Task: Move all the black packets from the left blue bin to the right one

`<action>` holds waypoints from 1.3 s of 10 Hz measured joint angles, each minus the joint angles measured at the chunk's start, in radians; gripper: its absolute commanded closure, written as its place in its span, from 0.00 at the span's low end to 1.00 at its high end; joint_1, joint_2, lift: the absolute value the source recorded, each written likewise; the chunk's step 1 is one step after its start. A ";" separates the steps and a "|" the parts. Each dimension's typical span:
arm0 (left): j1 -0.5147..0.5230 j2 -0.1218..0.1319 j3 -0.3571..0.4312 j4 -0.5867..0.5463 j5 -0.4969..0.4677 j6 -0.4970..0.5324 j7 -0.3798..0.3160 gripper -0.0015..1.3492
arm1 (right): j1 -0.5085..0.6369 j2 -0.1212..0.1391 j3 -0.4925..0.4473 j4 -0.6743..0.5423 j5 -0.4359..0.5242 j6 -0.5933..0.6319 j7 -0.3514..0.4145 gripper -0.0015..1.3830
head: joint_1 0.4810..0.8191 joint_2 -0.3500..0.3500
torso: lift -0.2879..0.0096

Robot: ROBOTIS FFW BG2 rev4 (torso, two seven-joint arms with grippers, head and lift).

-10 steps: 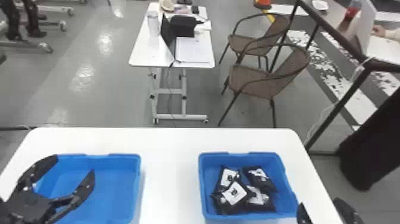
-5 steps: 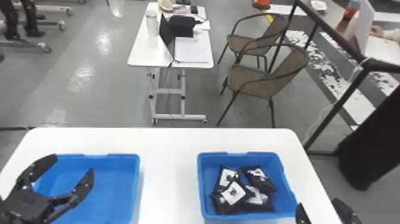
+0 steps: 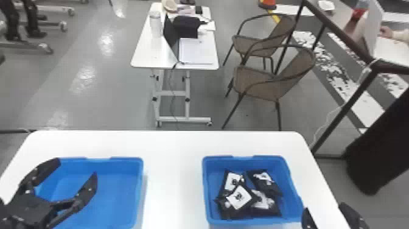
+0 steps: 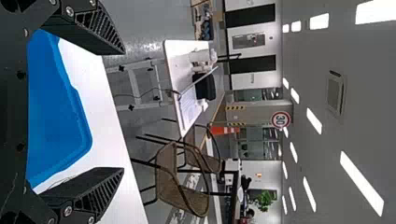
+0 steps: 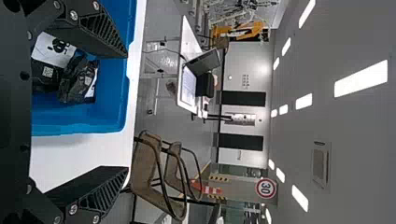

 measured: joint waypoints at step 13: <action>-0.011 -0.004 -0.011 0.012 0.010 0.016 -0.014 0.11 | 0.004 0.000 0.009 -0.004 -0.004 0.010 0.000 0.12 | 0.63 0.33 | 0.97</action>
